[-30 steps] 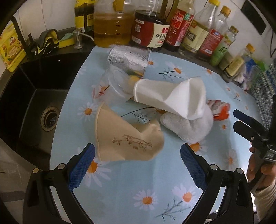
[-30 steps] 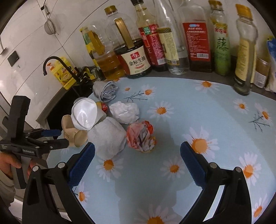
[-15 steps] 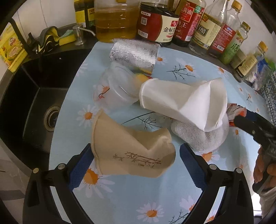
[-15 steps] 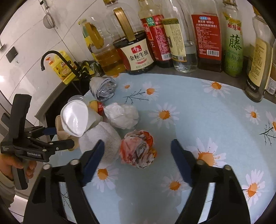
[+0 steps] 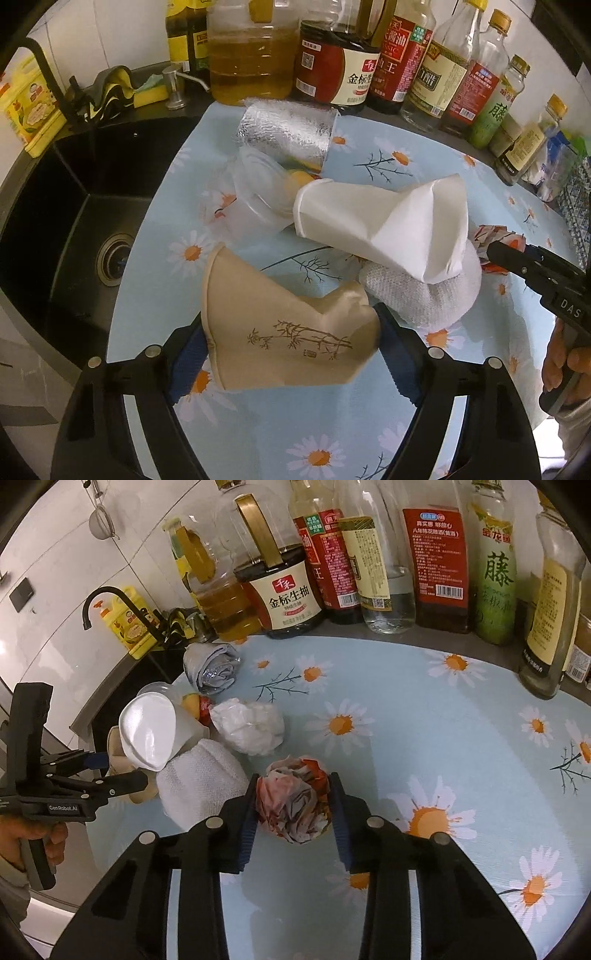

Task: Collect trash
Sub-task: 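Grasp the tan paper sleeve with the left gripper while the right gripper grasps the red-white wrapper, then carry the tan sleeve and red-white wrapper down over the black bin, then open both grippers to drop the sleeve and wrapper into the bin, then move both tools back up toward the remaining trash on the tablecloth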

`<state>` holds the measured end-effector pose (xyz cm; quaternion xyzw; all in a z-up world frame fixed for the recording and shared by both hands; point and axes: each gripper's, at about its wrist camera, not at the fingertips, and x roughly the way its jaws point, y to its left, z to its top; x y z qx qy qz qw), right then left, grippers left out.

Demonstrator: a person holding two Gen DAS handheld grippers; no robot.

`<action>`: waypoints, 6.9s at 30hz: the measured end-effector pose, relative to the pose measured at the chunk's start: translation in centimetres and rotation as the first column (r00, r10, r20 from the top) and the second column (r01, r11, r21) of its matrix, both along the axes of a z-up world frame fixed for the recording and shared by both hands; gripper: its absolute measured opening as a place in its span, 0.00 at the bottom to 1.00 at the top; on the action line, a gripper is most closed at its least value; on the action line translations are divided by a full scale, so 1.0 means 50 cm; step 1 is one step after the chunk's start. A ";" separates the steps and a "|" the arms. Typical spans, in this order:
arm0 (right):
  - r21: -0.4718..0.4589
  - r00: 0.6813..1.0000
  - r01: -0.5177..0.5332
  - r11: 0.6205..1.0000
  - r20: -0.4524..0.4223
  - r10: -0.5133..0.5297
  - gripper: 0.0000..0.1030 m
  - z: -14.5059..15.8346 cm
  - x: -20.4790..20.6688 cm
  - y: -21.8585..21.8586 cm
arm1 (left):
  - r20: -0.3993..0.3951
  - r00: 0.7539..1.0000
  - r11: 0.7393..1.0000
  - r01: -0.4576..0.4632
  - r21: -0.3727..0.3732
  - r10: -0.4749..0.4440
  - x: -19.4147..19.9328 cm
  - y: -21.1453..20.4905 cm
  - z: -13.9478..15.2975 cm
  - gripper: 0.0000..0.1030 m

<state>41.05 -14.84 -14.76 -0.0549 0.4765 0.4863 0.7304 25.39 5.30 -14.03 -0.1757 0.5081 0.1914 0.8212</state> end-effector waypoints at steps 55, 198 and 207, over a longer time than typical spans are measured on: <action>-0.042 0.979 0.203 0.978 0.016 -0.202 0.36 0.060 -0.531 -0.014 | 0.219 0.933 0.939 0.318 -0.133 -0.285 -0.393 -0.038 0.029 0.79; 0.058 0.982 0.188 0.980 -0.004 -0.188 0.78 0.145 -0.264 0.057 | 0.228 0.969 0.988 0.123 -0.097 -0.098 -0.290 0.015 0.090 0.93; 0.047 0.995 0.093 0.995 -0.034 -0.091 0.78 0.117 -0.168 0.125 | 0.195 0.981 0.993 0.038 -0.111 -0.016 -0.247 0.025 0.086 0.93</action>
